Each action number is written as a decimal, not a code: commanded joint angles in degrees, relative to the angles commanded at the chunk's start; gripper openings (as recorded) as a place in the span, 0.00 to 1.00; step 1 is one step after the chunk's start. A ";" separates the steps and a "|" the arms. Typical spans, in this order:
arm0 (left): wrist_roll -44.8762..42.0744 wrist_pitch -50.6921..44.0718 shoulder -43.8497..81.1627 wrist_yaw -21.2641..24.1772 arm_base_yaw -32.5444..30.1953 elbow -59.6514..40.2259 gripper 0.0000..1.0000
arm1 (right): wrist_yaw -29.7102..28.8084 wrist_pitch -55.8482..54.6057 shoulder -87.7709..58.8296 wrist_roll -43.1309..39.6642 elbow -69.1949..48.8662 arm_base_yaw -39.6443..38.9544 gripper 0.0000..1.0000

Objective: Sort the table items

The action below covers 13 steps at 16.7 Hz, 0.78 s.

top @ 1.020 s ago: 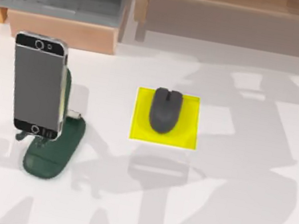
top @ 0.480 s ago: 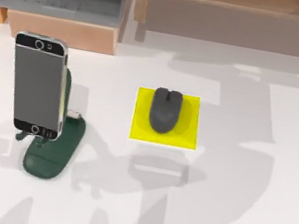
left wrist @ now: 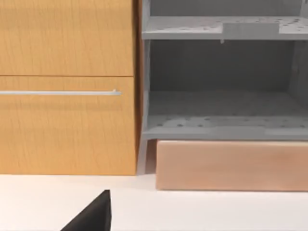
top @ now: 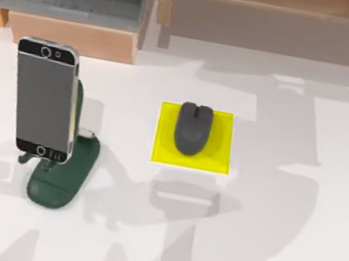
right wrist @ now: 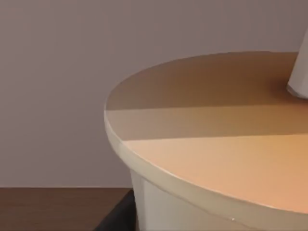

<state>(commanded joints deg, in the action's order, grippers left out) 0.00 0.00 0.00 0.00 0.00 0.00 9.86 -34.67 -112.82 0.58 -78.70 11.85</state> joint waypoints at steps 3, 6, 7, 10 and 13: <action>0.00 0.00 0.00 0.00 0.00 0.00 1.00 | -0.08 0.06 -0.22 -0.07 -0.18 -0.11 0.00; 0.00 0.00 0.00 0.00 0.00 0.00 1.00 | -0.08 0.08 -0.41 -0.10 -0.24 -0.23 0.00; 0.00 0.00 0.00 0.00 0.00 0.00 1.00 | -0.08 0.08 -0.41 -0.10 -0.24 -0.23 0.00; 0.00 0.00 0.00 0.00 0.00 0.00 1.00 | -0.08 0.08 -0.41 -0.10 -0.24 -0.23 0.23; 0.00 0.00 0.00 0.00 0.00 0.00 1.00 | -0.08 0.08 -0.41 -0.10 -0.24 -0.23 0.45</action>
<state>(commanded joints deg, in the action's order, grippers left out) 0.00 0.00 0.00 0.00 0.00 0.00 9.78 -34.59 -113.23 0.48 -78.94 11.62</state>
